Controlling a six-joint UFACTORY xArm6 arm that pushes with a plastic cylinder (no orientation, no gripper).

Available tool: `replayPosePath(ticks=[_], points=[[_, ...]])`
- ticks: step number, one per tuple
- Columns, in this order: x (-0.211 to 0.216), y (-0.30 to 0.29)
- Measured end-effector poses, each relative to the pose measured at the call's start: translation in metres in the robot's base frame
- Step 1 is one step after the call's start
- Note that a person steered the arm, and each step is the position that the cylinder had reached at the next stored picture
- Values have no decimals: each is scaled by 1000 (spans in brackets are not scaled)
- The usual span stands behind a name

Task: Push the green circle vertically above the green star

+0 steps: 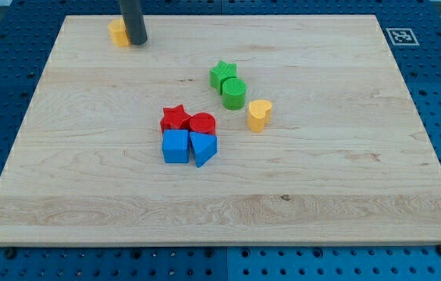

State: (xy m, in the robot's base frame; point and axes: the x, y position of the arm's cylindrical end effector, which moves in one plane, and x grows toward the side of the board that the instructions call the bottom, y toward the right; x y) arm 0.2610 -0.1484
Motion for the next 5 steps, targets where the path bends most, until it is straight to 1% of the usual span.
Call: replayPosePath(ticks=[1, 2, 3, 4, 5], points=[[38, 28], [60, 28], [71, 30], [98, 37], [101, 39]])
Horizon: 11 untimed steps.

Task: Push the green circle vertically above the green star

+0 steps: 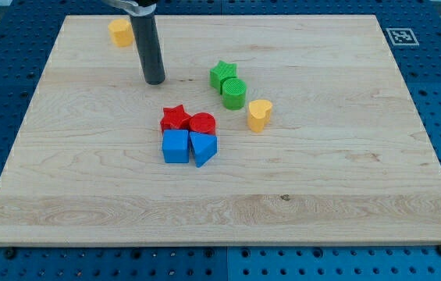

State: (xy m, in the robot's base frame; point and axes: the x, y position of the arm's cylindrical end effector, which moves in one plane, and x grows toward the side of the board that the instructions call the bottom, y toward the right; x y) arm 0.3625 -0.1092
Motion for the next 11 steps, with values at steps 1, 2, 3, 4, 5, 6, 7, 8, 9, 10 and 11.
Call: replayPosePath(ticks=[1, 2, 3, 4, 5, 6, 7, 8, 9, 10, 11], points=[[19, 28], [20, 32], [31, 58], [34, 73], [50, 94], [57, 111], [59, 139], [59, 140], [59, 143], [59, 147], [59, 155]])
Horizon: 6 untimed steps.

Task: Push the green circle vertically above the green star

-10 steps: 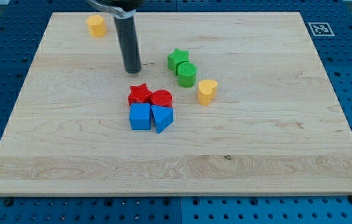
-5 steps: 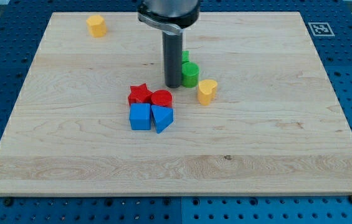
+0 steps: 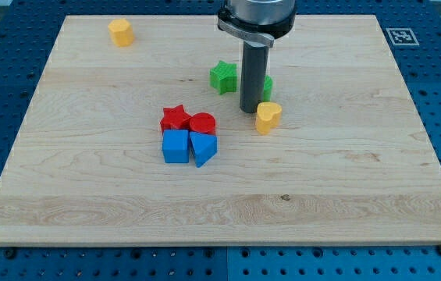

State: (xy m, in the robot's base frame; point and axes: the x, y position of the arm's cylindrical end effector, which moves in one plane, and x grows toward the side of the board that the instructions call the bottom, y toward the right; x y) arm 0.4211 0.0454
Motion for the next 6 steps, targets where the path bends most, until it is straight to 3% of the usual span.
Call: replayPosePath(ticks=[6], points=[[-19, 48]])
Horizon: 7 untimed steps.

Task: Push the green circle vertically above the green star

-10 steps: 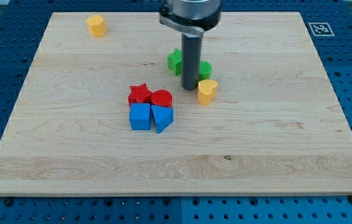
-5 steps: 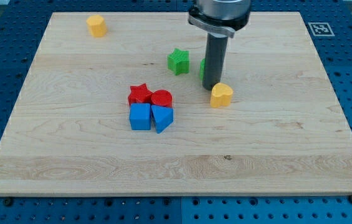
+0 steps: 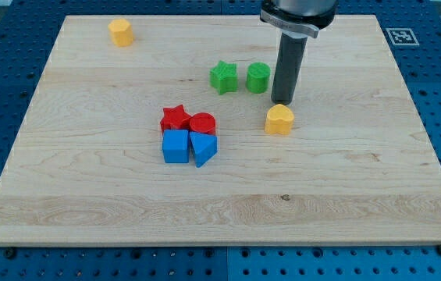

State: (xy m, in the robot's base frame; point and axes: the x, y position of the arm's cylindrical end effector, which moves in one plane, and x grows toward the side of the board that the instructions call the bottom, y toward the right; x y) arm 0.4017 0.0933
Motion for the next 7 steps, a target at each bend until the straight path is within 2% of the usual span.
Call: replayPosePath(ticks=[2, 5, 7], points=[[-39, -24], [-32, -58], [-68, -61]])
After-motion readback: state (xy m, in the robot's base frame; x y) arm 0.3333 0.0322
